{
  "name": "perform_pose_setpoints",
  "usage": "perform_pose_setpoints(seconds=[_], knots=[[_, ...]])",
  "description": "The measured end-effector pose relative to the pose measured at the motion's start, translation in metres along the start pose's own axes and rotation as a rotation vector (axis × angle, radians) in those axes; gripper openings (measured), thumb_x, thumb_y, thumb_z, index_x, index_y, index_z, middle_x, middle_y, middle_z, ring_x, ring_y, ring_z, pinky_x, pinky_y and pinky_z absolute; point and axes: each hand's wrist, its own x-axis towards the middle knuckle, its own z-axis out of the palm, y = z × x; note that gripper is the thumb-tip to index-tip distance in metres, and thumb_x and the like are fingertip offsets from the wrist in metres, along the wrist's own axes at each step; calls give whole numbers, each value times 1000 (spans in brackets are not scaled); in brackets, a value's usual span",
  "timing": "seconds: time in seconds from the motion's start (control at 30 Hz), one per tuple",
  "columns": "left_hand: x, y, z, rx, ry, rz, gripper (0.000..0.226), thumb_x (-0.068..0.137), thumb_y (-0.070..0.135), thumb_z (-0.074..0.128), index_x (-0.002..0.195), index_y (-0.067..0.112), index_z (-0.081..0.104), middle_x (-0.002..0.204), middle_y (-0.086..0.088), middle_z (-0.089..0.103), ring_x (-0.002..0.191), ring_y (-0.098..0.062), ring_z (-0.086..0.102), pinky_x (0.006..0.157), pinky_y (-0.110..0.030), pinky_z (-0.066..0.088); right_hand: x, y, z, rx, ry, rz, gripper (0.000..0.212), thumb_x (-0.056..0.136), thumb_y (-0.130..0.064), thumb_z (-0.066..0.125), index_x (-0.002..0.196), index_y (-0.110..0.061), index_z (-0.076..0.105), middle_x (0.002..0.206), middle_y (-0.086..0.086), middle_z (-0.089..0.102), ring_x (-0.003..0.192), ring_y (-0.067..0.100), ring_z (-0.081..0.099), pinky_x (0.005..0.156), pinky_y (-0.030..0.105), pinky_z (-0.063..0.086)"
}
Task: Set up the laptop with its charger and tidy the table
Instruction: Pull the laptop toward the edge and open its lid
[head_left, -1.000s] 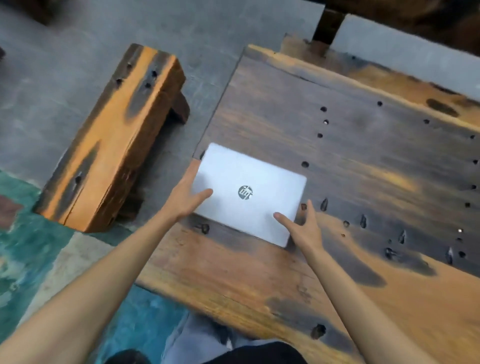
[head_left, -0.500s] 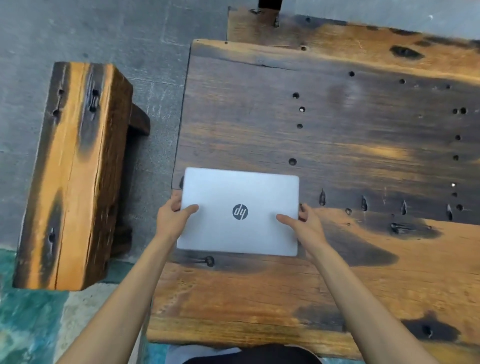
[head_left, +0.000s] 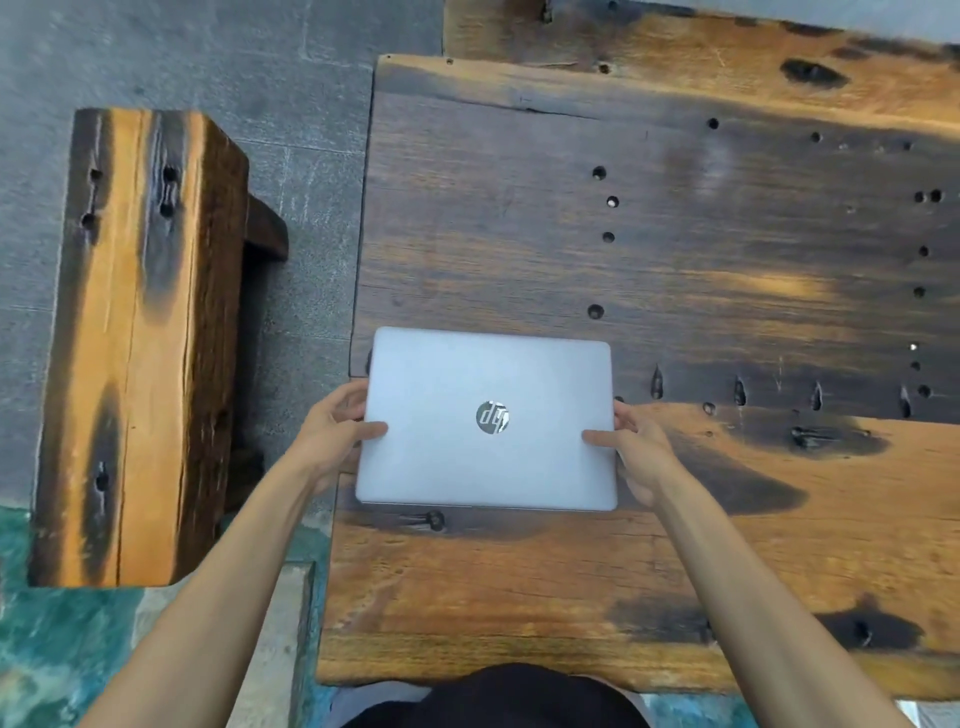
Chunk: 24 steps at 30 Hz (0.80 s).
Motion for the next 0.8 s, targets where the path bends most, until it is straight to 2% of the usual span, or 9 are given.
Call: perform_pose_setpoints(seconds=[0.1, 0.2, 0.33, 0.5, 0.63, 0.73, 0.8], knots=[[-3, 4, -7, 28, -50, -13, 67, 82, -21, 63, 133, 21, 55, 105, -12, 78, 98, -30, 74, 89, -50, 57, -10, 6, -2, 31, -7, 4, 63, 82, 16, 70, 139, -7, 56, 129, 10, 69, 115, 28, 68, 93, 46, 58], [-9, 3, -12, 23, -108, -13, 70, 81, -22, 63, 136, 20, 52, 109, -17, 76, 103, -36, 72, 93, -57, 54, -22, 15, -5, 51, -7, 1, 69, 81, 16, 70, 141, -12, 54, 130, 9, 68, 118, 30, 67, 99, 51, 55], [-25, 0, -12, 48, -117, 13, 74, 81, -23, 63, 138, 21, 48, 110, -22, 74, 100, -38, 71, 90, -60, 55, -43, 23, -10, 93, 13, -5, 72, 78, 17, 72, 138, -17, 53, 124, 14, 72, 112, 34, 70, 93, 53, 58], [-51, -5, -8, 58, -139, 63, 72, 81, -23, 62, 132, 24, 50, 104, -17, 77, 87, -29, 75, 68, -43, 62, -79, 30, -20, 117, 35, -60, 70, 79, 15, 73, 135, -22, 54, 119, 11, 74, 108, 33, 71, 91, 54, 59], [-66, -6, 0, 145, -172, 114, 70, 80, -19, 66, 127, 31, 54, 103, -12, 78, 92, -28, 75, 71, -41, 58, -107, 48, -37, 127, 74, -91, 70, 78, 10, 77, 134, -26, 56, 113, 2, 76, 104, 28, 73, 87, 54, 61], [-72, -9, 16, 180, -203, 149, 74, 78, -20, 67, 133, 29, 53, 105, -15, 76, 90, -27, 74, 69, -40, 58, -125, 70, -54, 164, 110, -113, 69, 78, 10, 76, 133, -25, 55, 115, 7, 75, 103, 29, 73, 82, 50, 63], [-79, -12, 33, 206, -236, 171, 74, 78, -20, 66, 133, 28, 53, 107, -15, 73, 88, -24, 73, 68, -40, 58, -136, 86, -67, 228, 145, -122, 69, 78, 14, 74, 134, -22, 53, 119, 12, 72, 108, 31, 70, 87, 52, 60]])
